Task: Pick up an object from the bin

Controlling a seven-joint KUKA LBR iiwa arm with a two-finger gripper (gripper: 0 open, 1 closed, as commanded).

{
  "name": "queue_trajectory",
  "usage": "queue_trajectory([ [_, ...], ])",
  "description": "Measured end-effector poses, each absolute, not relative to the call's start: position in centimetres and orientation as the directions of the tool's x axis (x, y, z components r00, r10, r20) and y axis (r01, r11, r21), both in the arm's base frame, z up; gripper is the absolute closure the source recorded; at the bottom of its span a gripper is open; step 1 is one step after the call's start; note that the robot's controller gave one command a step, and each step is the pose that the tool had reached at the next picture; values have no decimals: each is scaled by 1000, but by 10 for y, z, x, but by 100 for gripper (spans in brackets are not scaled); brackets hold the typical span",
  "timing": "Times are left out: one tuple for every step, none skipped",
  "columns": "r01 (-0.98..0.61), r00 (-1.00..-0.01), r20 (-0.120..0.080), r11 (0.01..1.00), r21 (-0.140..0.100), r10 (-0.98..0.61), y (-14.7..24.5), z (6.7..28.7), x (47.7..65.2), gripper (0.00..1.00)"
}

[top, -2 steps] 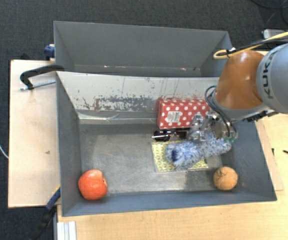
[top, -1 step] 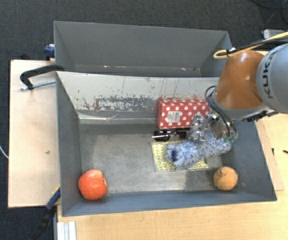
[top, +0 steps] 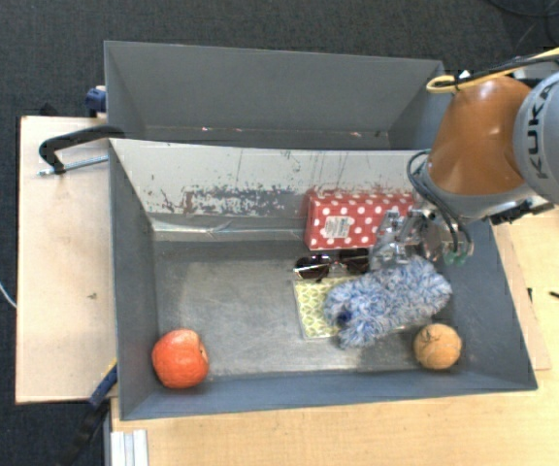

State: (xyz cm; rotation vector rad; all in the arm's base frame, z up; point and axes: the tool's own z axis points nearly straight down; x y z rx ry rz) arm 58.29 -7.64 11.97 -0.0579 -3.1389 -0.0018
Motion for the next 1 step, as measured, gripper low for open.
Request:
queue_trajectory([
  [39,-999,-7,999,1,39,-76,174,587,100],
])
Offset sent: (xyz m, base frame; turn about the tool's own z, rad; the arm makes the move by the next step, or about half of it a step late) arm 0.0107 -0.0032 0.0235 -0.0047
